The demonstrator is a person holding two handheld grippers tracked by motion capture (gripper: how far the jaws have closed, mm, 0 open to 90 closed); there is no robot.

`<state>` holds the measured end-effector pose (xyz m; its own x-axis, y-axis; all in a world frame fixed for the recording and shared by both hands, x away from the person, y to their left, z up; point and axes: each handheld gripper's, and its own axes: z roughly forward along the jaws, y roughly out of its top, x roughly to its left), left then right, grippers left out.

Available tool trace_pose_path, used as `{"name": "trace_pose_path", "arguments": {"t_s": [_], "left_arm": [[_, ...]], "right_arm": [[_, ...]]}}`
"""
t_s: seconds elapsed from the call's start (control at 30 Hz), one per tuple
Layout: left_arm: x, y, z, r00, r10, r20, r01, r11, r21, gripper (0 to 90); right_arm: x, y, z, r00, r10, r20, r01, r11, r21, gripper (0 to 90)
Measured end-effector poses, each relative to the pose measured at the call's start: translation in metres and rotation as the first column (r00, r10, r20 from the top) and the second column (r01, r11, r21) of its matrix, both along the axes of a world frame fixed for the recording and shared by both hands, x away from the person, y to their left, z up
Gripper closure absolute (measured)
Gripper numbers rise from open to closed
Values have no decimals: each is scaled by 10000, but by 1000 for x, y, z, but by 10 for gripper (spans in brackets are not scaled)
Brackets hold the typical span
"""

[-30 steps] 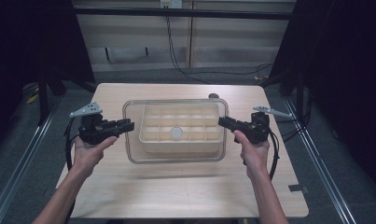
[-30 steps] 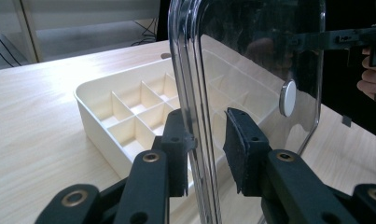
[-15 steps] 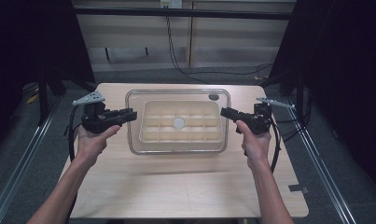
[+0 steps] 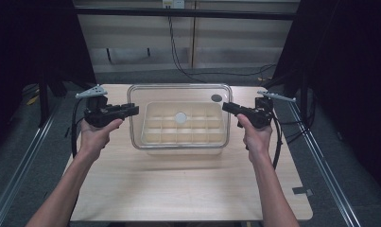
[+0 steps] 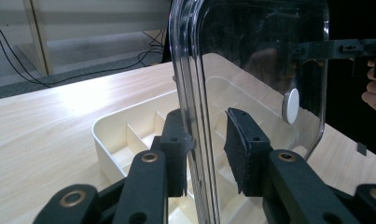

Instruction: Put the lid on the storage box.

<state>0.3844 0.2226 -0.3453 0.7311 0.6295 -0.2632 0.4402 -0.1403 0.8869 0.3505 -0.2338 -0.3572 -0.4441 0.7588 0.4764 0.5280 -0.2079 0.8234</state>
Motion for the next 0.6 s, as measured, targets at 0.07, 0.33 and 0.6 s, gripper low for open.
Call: {"name": "trace_pose_path", "arguments": {"t_s": [0.07,0.33,0.6], "left_arm": [[2,0,1,10000,-4,-34,3,10000,-51,696],[13,-6,1,9999,69,-148,-69,10000,-9,696],[23,-10,3,9997,157,-202,-156,9999,56,696]], "right_arm": [[2,-1,1,10000,-13,67,13,10000,-8,700],[12,-5,4,9999,-116,41,116,9999,18,701],[23,-9,2,9998,-178,-68,179,9996,219,702]]}}
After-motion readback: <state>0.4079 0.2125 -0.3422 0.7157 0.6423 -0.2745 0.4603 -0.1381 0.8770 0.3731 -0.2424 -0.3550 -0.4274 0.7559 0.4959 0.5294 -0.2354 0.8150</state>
